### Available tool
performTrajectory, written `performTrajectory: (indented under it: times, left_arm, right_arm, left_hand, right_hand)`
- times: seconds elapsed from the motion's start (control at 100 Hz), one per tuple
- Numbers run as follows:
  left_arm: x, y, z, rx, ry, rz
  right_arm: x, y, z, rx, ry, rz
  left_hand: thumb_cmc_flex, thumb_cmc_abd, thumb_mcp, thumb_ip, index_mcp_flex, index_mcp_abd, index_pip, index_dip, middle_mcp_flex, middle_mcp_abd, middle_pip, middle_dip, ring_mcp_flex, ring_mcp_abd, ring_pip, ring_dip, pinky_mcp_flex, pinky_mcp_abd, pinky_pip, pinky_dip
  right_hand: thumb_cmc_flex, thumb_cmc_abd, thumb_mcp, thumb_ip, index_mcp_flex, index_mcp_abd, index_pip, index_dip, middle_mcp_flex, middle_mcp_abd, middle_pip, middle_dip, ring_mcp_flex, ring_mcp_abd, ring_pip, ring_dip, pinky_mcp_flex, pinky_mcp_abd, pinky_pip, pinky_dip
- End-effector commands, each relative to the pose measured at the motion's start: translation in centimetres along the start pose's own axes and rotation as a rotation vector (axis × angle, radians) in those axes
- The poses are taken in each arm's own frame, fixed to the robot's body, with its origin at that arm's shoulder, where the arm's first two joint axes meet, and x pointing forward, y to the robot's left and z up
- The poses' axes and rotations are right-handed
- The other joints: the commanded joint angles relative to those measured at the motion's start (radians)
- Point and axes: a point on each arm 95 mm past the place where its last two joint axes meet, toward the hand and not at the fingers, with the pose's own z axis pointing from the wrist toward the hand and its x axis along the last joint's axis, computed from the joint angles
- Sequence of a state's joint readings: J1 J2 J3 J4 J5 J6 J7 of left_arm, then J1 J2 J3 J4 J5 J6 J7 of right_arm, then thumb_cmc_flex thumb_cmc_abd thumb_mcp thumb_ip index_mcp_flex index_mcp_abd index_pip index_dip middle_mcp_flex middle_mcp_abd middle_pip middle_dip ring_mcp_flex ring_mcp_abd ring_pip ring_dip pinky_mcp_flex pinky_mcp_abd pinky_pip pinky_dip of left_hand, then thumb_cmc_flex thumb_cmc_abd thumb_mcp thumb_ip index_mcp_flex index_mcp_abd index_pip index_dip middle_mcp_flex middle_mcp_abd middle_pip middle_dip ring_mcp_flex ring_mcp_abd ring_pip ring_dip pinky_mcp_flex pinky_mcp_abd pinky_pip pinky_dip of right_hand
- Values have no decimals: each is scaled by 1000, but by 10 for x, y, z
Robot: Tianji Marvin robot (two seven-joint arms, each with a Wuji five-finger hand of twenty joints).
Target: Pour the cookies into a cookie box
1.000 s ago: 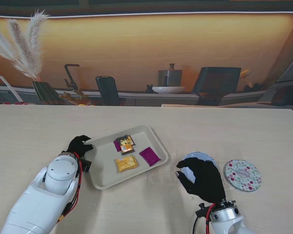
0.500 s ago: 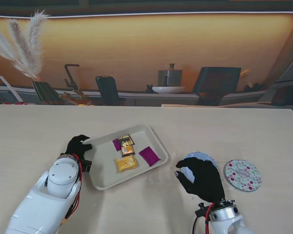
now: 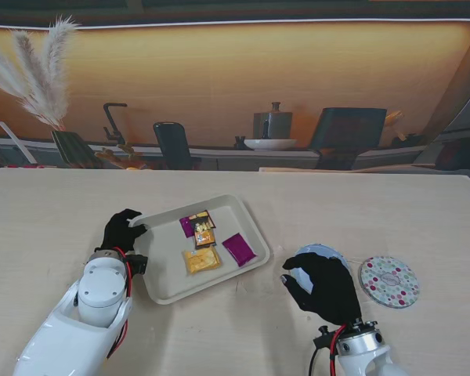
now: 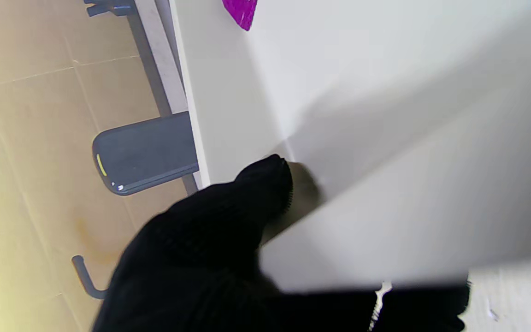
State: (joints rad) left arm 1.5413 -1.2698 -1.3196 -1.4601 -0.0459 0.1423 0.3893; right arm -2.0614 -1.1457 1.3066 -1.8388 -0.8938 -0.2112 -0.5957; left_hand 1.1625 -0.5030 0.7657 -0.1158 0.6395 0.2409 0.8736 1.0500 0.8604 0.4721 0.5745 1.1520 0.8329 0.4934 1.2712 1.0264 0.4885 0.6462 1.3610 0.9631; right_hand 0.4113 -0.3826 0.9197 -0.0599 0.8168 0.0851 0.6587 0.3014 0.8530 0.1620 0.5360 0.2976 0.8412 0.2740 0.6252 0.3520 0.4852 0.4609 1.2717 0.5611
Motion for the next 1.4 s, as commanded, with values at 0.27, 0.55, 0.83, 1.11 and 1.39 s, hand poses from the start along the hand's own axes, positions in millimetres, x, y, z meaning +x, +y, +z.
performTrajectory:
  times: [0.27, 0.55, 0.83, 1.11, 1.39]
  left_arm:
    - [23, 3, -9, 11, 73, -69]
    - [30, 4, -12, 19, 90, -113]
    - [42, 1, -15, 42, 124, -176]
    - [49, -1, -18, 49, 136, -233]
    - [59, 2, -24, 44, 150, -282]
  right_arm:
    - [1, 2, -5, -5, -6, -3]
    - [0, 4, -8, -13, -10, -6]
    - [0, 5, -8, -21, -12, -8]
    - [-1, 7, -9, -29, -13, -10]
    - [-1, 8, -10, -36, -14, -11]
  left_hand:
    - [68, 82, 167, 39, 128, -90, 267, 131, 88, -54, 186, 55, 44, -26, 42, 13, 34, 44, 44, 38]
    - [63, 74, 184, 40, 129, -87, 271, 128, 93, -50, 199, 50, 55, -21, 50, 17, 41, 52, 37, 39]
    - [56, 69, 203, 42, 127, -90, 281, 127, 98, -51, 215, 52, 68, -25, 68, 22, 52, 52, 37, 41]
    - [48, 60, 222, 44, 128, -85, 283, 125, 105, -46, 223, 49, 79, -19, 79, 24, 61, 52, 41, 46]
    - [44, 55, 233, 45, 128, -86, 284, 123, 110, -46, 229, 50, 85, -18, 85, 24, 66, 52, 45, 50]
  right_hand:
    - [-27, 23, -8, 18, 23, -23, -24, 16, 11, -8, 1, -1, -2, 16, -3, -1, -17, 15, 6, -12]
    - [-28, 23, -8, 19, 24, -23, -26, 19, 11, -7, 1, -1, -3, 17, -3, -1, -19, 15, 5, -12]
    - [-28, 22, -7, 19, 24, -23, -27, 21, 10, -8, 1, -1, -4, 16, -4, -1, -18, 16, 5, -12]
    - [-28, 22, -7, 19, 24, -23, -27, 23, 10, -7, 2, -1, -3, 16, -4, -1, -18, 16, 5, -11]
    - [-29, 21, -7, 20, 25, -22, -27, 24, 11, -9, 2, 0, -3, 15, -4, -1, -18, 16, 5, -11]
